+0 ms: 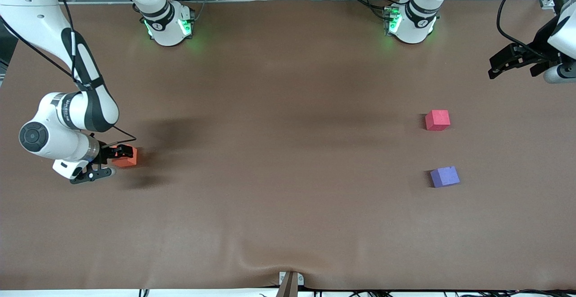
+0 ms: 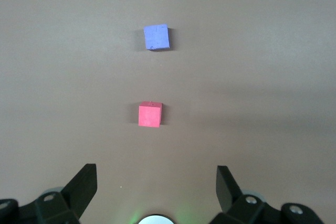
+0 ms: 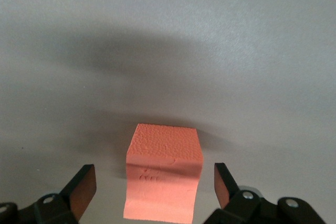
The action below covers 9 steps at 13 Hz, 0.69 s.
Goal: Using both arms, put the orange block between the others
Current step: 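Close the right gripper on the orange cube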
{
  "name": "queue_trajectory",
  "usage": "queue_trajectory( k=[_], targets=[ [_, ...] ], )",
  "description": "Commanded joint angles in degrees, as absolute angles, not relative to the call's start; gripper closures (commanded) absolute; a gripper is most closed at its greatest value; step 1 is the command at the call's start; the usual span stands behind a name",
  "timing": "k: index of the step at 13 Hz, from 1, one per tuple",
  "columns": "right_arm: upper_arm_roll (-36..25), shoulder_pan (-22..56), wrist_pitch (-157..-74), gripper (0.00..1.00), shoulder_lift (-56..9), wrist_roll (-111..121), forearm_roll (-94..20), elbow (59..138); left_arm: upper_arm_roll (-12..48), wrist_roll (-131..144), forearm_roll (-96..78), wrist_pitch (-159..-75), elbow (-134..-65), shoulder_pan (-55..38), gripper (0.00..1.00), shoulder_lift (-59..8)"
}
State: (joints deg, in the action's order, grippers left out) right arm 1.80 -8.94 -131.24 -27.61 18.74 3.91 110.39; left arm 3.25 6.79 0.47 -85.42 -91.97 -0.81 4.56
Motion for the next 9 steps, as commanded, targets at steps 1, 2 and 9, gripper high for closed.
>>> queue_trajectory(
  k=[1,2,9],
  targets=[
    [2.5,-10.1,-133.4,0.00,-28.0,19.4,5.8,111.6,3.6,6.7,0.8,-84.6,-91.6,-0.4,0.00,4.2],
    [2.5,-10.1,-133.5,0.00,-28.7,19.2,5.8,111.5,3.6,6.6,0.7,-84.7,-91.6,-0.4,0.00,4.0],
    [2.3,-10.5,-133.2,0.46,-30.8,16.7,5.7,111.1,3.5,6.7,0.8,-84.9,-91.5,-0.3,0.00,2.5]
  ],
)
